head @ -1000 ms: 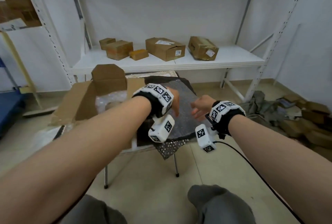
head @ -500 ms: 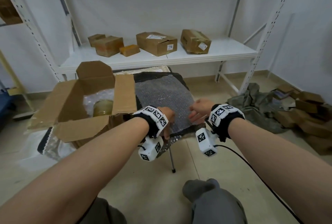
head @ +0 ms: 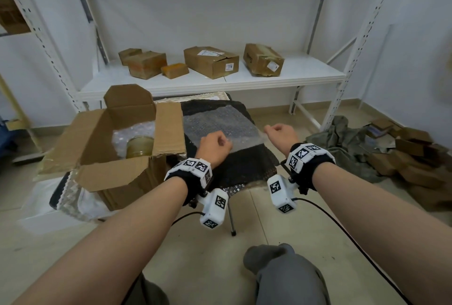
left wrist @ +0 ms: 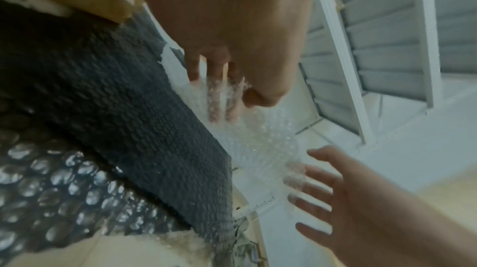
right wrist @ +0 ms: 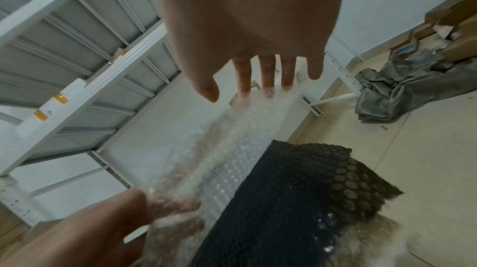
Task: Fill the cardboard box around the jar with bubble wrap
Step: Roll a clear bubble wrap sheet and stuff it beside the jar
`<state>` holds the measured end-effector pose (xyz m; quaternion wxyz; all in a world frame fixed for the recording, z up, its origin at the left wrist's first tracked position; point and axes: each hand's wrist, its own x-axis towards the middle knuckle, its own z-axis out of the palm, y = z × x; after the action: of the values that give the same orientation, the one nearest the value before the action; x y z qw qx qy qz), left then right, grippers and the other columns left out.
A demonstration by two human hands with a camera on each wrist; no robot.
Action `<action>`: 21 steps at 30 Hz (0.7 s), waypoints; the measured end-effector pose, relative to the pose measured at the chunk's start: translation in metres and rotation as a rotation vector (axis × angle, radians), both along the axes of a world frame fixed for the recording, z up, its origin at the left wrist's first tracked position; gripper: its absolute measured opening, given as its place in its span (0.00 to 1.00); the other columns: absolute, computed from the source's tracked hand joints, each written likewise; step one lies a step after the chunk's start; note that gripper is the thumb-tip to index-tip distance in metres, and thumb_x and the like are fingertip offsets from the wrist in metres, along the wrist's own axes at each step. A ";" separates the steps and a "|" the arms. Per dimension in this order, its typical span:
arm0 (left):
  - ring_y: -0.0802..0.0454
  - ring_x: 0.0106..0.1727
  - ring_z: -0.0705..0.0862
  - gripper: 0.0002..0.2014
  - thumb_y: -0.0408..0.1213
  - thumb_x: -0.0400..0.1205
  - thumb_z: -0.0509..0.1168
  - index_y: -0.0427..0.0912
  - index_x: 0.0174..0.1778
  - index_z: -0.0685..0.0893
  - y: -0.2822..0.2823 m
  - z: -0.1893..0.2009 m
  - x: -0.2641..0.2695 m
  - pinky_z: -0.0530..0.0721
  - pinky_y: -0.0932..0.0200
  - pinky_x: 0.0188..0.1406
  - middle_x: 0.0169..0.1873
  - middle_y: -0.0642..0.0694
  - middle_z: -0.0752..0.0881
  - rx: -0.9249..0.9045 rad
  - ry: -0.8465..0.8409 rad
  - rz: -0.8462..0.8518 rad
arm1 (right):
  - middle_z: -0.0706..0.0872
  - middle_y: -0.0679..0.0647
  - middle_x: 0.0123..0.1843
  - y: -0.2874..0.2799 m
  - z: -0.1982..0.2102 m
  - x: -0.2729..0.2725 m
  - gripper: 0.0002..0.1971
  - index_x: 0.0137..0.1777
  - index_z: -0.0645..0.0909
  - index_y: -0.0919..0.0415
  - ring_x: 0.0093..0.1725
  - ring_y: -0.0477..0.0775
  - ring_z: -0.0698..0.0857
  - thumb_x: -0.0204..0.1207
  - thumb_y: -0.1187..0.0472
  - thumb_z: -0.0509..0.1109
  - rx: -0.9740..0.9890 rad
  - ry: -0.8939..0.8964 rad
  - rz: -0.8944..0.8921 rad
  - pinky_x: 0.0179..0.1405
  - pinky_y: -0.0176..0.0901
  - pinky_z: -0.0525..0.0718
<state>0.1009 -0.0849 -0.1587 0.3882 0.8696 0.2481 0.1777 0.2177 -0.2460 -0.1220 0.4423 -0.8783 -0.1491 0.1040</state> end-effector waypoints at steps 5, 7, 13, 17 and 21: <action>0.52 0.43 0.80 0.09 0.36 0.85 0.60 0.41 0.39 0.78 -0.006 0.001 -0.008 0.76 0.56 0.47 0.41 0.45 0.83 -0.336 -0.196 -0.006 | 0.85 0.53 0.55 -0.013 -0.005 0.004 0.09 0.54 0.82 0.56 0.58 0.57 0.81 0.80 0.53 0.65 0.111 -0.025 -0.099 0.63 0.48 0.77; 0.44 0.48 0.81 0.08 0.38 0.81 0.62 0.45 0.35 0.74 -0.005 0.001 -0.012 0.80 0.47 0.55 0.42 0.42 0.79 -0.476 -0.229 -0.020 | 0.83 0.54 0.61 -0.017 -0.014 0.009 0.13 0.63 0.80 0.58 0.57 0.56 0.79 0.80 0.66 0.65 0.132 0.016 -0.098 0.56 0.44 0.75; 0.34 0.63 0.84 0.14 0.18 0.75 0.58 0.42 0.38 0.65 0.001 -0.015 -0.033 0.90 0.52 0.44 0.64 0.27 0.79 -0.637 -0.175 -0.160 | 0.71 0.62 0.81 -0.016 -0.034 0.016 0.40 0.83 0.63 0.58 0.76 0.62 0.74 0.72 0.77 0.71 0.207 0.213 0.022 0.72 0.54 0.75; 0.44 0.42 0.90 0.18 0.15 0.77 0.59 0.44 0.40 0.62 0.004 -0.019 -0.040 0.84 0.64 0.29 0.58 0.37 0.82 -0.573 -0.132 -0.110 | 0.69 0.64 0.83 -0.008 -0.042 0.014 0.47 0.87 0.56 0.58 0.79 0.66 0.71 0.72 0.56 0.79 0.208 0.322 0.018 0.76 0.60 0.71; 0.47 0.33 0.83 0.13 0.28 0.81 0.66 0.43 0.48 0.66 0.008 -0.031 -0.040 0.83 0.53 0.29 0.50 0.35 0.80 -0.510 -0.125 0.064 | 0.87 0.56 0.60 0.001 -0.059 0.016 0.25 0.62 0.83 0.63 0.57 0.55 0.83 0.68 0.51 0.79 0.175 0.322 0.016 0.43 0.40 0.78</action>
<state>0.0611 -0.0773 -0.1893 0.6035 0.7228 0.2877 0.1751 0.2341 -0.2449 -0.1808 0.5343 -0.8073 -0.0919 0.2333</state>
